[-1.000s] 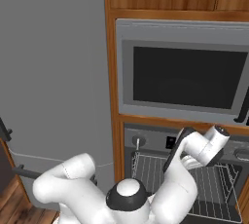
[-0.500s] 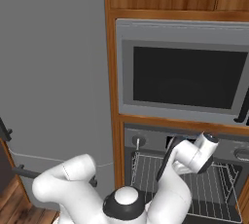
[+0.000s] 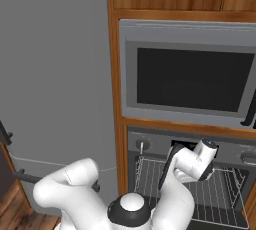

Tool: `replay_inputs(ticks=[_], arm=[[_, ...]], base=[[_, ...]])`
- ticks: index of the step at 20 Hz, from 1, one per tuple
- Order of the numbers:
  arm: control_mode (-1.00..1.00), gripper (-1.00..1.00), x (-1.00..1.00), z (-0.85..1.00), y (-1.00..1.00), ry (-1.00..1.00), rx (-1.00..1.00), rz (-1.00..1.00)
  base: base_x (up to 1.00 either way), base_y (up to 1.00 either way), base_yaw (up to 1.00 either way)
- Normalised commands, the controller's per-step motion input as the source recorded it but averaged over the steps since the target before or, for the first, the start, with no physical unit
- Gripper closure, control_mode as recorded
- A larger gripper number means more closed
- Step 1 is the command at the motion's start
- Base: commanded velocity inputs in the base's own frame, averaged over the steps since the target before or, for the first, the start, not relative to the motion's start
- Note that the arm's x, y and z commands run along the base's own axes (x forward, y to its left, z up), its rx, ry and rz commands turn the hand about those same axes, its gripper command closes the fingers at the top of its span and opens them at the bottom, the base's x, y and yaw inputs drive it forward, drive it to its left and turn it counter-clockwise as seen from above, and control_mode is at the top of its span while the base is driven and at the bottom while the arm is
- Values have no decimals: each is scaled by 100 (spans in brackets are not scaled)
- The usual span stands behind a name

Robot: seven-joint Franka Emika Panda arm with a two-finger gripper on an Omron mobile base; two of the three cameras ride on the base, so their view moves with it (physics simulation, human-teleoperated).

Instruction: Take the fish from the oven and place it on the plate on the counter.

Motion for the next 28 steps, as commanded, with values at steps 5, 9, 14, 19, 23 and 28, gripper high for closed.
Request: replay_inputs(ticks=[5,9,14,19,23,28], arm=[[-100,-100,4,-21,0,6,0,10],[-100,-100,7,-29,0,0,0,11],[-100,-100,4,-22,0,-7,0,7],[-100,-100,6,-24,0,-3,0,4],[-100,-100,8,-29,0,0,0,1],[-100,-100,16,-19,0,0,0,0]], base=[[0,0,0],[0,0,0],[0,0,0],[0,0,0],[0,0,0],[0,0,0]])
